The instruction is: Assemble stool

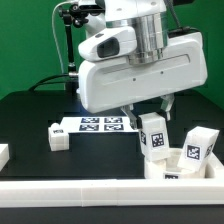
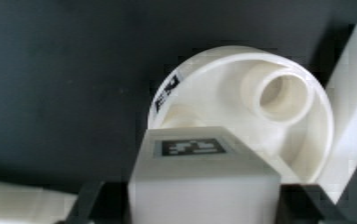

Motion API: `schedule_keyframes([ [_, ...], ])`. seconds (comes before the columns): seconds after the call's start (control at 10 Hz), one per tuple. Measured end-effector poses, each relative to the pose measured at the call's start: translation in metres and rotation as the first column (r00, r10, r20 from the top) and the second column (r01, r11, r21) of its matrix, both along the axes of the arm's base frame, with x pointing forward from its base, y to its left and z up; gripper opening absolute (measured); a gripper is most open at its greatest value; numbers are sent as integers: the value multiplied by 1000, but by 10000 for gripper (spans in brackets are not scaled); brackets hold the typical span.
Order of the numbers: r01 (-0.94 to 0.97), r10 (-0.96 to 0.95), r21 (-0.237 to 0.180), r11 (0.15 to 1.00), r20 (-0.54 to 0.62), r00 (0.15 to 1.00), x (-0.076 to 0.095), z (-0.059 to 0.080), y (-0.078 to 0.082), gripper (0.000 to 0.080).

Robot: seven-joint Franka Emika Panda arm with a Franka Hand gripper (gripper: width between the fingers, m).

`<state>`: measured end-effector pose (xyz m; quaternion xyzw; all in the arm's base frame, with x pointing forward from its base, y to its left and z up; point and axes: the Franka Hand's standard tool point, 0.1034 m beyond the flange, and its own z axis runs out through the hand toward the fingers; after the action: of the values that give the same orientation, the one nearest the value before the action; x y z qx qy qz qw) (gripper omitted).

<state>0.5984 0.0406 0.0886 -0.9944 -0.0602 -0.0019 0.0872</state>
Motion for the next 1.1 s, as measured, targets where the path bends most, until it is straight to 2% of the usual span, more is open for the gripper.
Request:
schedule_keyframes([
  [0.3, 287, -286, 8, 958, -35, 957, 2, 0, 3, 338],
  [0.9, 560, -558, 4, 829, -73, 827, 5, 0, 6, 338],
  [1.1, 667, -664, -6, 745, -99, 741, 5, 0, 7, 338],
])
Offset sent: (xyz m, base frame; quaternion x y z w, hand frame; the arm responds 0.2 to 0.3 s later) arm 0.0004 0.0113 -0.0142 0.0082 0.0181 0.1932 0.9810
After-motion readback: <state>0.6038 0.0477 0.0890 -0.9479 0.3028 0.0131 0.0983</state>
